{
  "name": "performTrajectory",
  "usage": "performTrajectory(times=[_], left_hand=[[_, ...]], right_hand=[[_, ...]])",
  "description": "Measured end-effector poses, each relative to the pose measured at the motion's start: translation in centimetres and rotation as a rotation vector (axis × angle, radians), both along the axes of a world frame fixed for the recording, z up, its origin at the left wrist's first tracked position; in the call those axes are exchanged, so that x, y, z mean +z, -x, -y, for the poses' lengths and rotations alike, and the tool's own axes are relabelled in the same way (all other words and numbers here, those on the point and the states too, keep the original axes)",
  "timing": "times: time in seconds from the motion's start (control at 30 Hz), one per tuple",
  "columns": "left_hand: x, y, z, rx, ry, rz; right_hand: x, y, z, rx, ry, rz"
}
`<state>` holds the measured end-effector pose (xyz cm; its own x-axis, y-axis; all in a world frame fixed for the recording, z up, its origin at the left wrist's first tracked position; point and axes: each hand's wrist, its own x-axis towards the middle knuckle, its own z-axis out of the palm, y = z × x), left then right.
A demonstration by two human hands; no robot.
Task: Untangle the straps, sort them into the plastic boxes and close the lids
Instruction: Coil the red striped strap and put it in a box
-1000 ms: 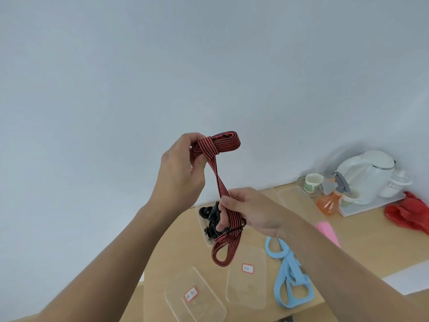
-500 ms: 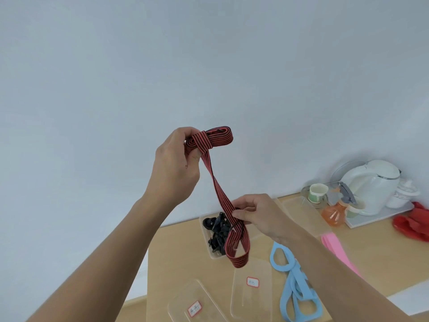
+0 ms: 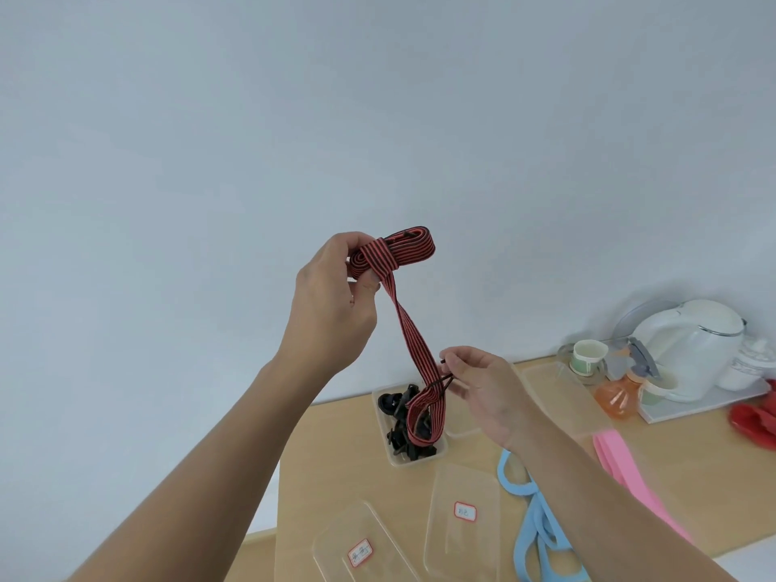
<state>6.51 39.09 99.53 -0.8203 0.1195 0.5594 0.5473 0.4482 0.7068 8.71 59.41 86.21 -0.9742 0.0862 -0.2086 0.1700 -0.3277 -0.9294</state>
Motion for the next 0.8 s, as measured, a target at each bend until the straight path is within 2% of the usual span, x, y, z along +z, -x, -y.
performTrajectory(times=[0.13, 0.23, 0.37, 0.47, 0.53, 0.63, 0.67, 0.8], left_hand=[[0.4, 0.2, 0.4, 0.032, 0.008, -0.001], [0.7, 0.2, 0.5, 0.038, 0.013, -0.010], [1.3, -0.1, 0.1, 0.026, 0.001, -0.019], [2.3, -0.6, -0.1, 0.013, -0.012, -0.018], [3.3, -1.0, -0.2, 0.003, -0.027, -0.030], [5.2, -1.7, -0.1, -0.047, -0.064, -0.020], [5.7, -2.0, -0.2, -0.085, -0.082, 0.009], [7.8, -2.7, -0.7, -0.172, -0.080, 0.004]], right_hand=[[1.4, -0.8, 0.5, -0.025, -0.138, -0.190], [3.4, -1.8, 1.0, 0.173, -0.233, -0.289], [4.7, -2.6, 2.4, 0.428, -0.432, -0.301], [4.9, -2.5, 3.5, 0.488, -0.497, -0.256], [5.1, -2.4, 4.2, 0.356, -0.521, -0.263], [6.2, -2.0, 5.1, -0.125, -0.702, -0.444], [7.0, -1.8, 5.4, -0.205, -0.716, -0.496], [11.7, -0.6, 5.9, -0.111, -0.500, -0.565]])
